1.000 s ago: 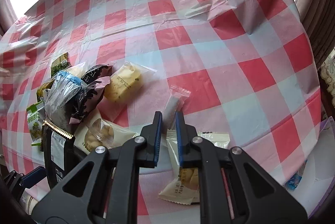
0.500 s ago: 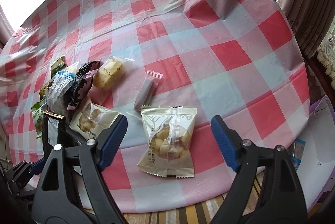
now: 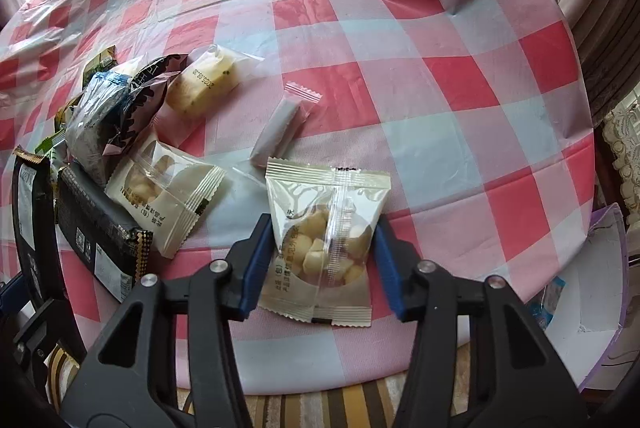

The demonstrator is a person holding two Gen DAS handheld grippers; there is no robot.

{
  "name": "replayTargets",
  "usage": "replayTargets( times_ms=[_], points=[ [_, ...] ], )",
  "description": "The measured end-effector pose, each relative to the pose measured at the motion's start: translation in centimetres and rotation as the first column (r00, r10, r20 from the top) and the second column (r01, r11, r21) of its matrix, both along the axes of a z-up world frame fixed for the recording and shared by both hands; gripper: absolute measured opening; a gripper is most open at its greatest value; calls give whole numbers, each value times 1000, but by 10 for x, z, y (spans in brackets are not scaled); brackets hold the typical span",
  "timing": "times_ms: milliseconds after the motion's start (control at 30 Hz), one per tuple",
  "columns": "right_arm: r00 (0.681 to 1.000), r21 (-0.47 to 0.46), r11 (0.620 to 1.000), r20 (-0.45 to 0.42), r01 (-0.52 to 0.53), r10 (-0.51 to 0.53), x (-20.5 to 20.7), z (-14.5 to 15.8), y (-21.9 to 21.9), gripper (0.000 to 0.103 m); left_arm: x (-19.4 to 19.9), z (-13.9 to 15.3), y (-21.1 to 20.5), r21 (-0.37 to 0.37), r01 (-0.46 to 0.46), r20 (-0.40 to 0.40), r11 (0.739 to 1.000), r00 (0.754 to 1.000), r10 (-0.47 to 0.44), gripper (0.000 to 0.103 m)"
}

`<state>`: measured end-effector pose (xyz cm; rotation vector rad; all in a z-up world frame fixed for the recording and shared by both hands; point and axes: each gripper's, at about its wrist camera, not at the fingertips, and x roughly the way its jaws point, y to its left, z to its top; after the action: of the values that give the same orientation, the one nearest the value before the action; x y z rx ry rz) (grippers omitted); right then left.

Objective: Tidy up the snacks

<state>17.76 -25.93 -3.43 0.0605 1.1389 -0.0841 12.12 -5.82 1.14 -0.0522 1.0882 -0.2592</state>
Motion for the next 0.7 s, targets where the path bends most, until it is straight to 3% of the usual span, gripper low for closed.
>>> replayTargets(
  times_ms=[233, 700],
  points=[
    [998, 22, 999, 61, 25, -27, -22, 19, -19, 49, -6, 5, -40, 44, 61, -15, 997, 998, -60, 51],
    [977, 26, 990, 158, 141, -144, -80, 52, -92, 49, -27, 26, -127, 103, 216, 36, 971, 975, -221, 51]
  ],
)
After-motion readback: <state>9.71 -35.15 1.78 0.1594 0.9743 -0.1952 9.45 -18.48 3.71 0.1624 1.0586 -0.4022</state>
